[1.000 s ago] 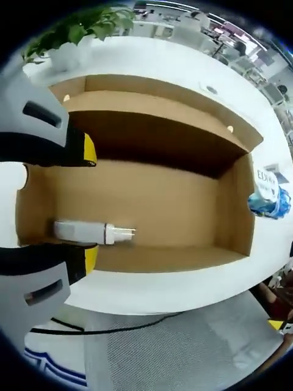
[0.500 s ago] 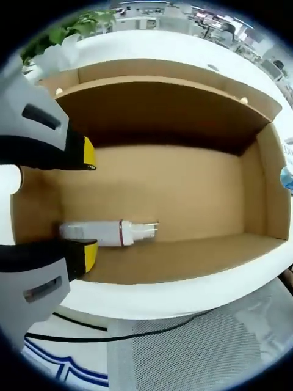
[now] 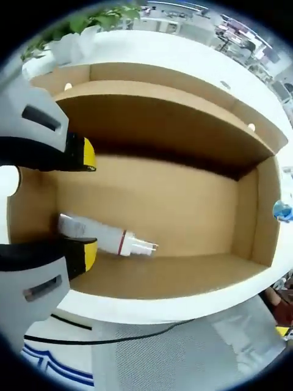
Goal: Operate the shoe box by opening the lid, removing the specified soft item, and placing it in the target area until the item is outside and the box remains undamaged.
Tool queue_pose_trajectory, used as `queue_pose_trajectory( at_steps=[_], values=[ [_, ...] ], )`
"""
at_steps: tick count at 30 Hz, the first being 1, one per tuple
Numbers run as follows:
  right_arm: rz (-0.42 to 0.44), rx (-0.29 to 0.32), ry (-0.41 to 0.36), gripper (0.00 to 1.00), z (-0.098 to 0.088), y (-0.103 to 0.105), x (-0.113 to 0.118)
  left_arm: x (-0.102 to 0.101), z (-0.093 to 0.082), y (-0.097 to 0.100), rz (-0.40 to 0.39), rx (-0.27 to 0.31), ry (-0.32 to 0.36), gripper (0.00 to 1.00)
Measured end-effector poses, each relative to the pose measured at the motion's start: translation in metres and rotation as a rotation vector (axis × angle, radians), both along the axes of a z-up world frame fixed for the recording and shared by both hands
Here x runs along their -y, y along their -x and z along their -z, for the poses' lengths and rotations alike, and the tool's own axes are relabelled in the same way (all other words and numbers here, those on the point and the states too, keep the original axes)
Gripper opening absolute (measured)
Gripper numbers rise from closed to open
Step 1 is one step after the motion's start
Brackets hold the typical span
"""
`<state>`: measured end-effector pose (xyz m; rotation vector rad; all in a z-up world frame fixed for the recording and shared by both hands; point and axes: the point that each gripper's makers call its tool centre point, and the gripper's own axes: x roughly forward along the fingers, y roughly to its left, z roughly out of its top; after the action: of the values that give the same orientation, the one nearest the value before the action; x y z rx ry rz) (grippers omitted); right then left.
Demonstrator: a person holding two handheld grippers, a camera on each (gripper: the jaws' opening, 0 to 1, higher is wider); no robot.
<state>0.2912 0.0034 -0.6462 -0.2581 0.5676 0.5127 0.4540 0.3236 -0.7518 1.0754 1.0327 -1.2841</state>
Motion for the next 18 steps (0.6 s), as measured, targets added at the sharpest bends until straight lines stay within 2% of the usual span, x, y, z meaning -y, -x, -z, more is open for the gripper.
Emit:
queue_pose_trajectory(
  at_steps=[3,11,15,18],
  values=[
    [0.003,-0.002,-0.002,0.96,0.0,0.0,0.0,-0.002,0.002,0.007,0.04,-0.018,-0.014,0.42],
    [0.011,-0.005,-0.006,0.95,0.001,-0.001,0.001,-0.011,0.014,0.016,0.077,-0.058,-0.043,0.4],
    [0.015,-0.006,-0.005,0.94,0.001,-0.001,0.002,-0.014,0.022,0.017,0.06,-0.062,-0.041,0.35],
    [0.017,-0.003,-0.006,0.93,0.0,-0.002,0.002,-0.01,0.024,0.014,-0.002,-0.058,0.004,0.27]
  ],
)
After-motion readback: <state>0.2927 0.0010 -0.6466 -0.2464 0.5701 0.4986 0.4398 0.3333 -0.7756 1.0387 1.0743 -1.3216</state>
